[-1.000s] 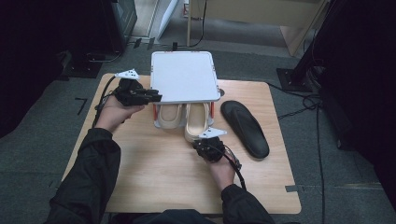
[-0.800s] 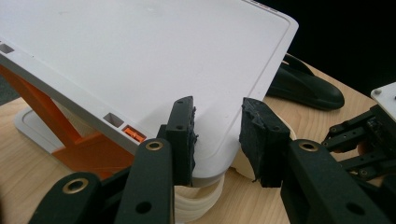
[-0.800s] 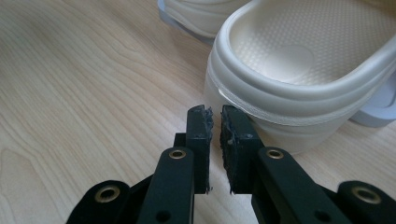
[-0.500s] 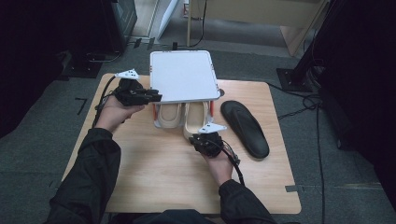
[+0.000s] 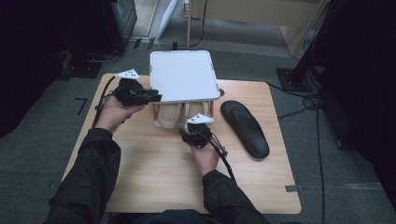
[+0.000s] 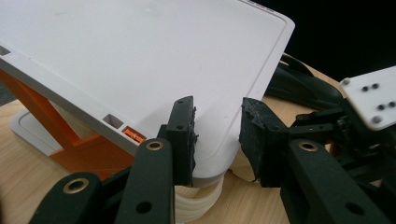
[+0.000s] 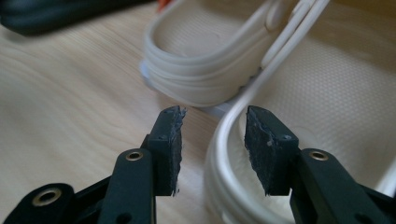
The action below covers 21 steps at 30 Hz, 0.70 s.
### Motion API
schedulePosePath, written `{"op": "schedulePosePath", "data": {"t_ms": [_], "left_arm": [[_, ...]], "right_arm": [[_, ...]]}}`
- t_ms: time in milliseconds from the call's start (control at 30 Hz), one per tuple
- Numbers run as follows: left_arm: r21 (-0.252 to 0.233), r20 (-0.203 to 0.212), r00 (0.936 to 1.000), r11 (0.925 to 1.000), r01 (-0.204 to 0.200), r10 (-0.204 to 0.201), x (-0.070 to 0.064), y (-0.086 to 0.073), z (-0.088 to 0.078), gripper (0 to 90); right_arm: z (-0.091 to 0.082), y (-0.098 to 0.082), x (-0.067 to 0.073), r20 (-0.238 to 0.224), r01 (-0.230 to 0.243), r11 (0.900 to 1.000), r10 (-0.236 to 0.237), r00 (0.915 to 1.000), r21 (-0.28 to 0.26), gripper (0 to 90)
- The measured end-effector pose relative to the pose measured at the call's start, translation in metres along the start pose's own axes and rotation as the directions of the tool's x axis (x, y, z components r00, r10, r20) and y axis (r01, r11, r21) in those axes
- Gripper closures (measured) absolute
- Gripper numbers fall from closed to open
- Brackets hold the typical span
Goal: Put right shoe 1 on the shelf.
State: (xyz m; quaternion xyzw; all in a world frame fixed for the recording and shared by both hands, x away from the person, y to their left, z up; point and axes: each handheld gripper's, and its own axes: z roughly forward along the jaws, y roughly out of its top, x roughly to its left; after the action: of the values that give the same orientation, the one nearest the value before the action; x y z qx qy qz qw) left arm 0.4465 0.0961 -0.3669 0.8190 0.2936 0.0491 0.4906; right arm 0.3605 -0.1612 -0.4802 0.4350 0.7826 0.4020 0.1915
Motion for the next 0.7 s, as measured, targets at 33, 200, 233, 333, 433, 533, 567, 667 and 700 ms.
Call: {"op": "schedulePosePath", "data": {"t_ms": [33,200,233,333,433,533,567,667,700], "left_arm": [[0.0,0.0,1.0,1.0,0.001,-0.001,0.0,0.0,0.0,65.9],[-0.001,0.001,1.0,1.0,-0.001,0.001,0.0,0.0,0.0,65.9],[-0.001,0.002,1.0,1.0,0.0,0.0,0.0,0.0,0.0,65.9],[0.001,-0.001,1.0,1.0,-0.001,0.001,0.0,0.0,0.0,65.9],[0.0,-0.004,1.0,1.0,-0.002,0.002,0.0,0.0,0.0,65.9],[-0.001,-0.002,1.0,1.0,-0.002,0.002,0.0,0.0,0.0,65.9],[0.0,-0.002,1.0,1.0,-0.002,0.002,0.0,0.0,0.0,65.9],[-0.001,0.001,1.0,1.0,-0.001,0.001,0.0,0.0,0.0,65.9],[-0.002,0.001,1.0,1.0,-0.001,0.001,0.001,0.0,0.0,65.9]], "right_arm": [[0.002,0.0,0.0,0.015,0.009,1.0,-0.009,0.9998,0.002,58.6],[0.005,0.005,-0.006,0.018,0.014,1.0,-0.015,0.9997,0.019,69.2],[0.005,0.006,-0.006,0.014,0.032,0.999,-0.032,0.9994,0.026,69.6],[0.005,0.008,-0.007,0.007,0.063,0.997,-0.064,0.9979,0.042,70.3],[0.005,0.011,-0.01,-0.01,0.082,0.995,-0.081,0.9966,0.054,71.2],[0.004,0.012,-0.014,-0.032,0.119,0.991,-0.118,0.9925,0.053,73.7],[0.003,0.012,-0.015,-0.032,0.124,0.991,-0.122,0.992,0.049,74.1],[0.004,0.011,-0.02,-0.04,0.086,0.996,-0.085,0.9956,0.036,71.9],[0.004,0.01,-0.021,-0.048,0.067,0.997,-0.066,0.9967,0.034,70.6]]}}
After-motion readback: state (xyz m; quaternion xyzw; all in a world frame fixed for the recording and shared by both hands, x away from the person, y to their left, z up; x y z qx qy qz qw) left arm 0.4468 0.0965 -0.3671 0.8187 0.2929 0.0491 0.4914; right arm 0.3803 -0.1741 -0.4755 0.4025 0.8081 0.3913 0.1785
